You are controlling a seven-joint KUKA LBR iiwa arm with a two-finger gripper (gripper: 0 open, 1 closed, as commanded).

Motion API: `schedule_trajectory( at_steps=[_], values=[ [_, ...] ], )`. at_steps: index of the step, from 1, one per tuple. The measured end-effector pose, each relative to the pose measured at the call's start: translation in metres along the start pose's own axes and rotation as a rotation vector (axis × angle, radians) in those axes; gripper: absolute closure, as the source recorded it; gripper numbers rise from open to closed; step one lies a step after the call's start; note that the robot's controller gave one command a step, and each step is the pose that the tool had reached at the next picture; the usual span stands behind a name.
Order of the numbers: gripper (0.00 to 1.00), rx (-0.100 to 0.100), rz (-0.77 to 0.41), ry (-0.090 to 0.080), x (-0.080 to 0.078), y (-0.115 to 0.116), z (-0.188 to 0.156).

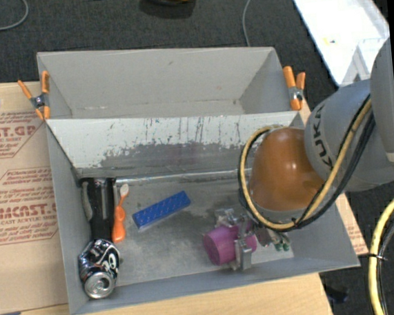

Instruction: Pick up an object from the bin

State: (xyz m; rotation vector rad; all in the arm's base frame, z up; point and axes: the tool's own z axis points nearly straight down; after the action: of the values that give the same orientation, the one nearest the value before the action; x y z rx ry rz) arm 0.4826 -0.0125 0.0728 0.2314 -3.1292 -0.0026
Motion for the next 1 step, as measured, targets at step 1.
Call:
schedule_trajectory(
  at_steps=[1],
  values=[
    [1.00, 0.000, 0.000, 0.001, 0.0006, 0.0003, -0.0232]
  ],
)
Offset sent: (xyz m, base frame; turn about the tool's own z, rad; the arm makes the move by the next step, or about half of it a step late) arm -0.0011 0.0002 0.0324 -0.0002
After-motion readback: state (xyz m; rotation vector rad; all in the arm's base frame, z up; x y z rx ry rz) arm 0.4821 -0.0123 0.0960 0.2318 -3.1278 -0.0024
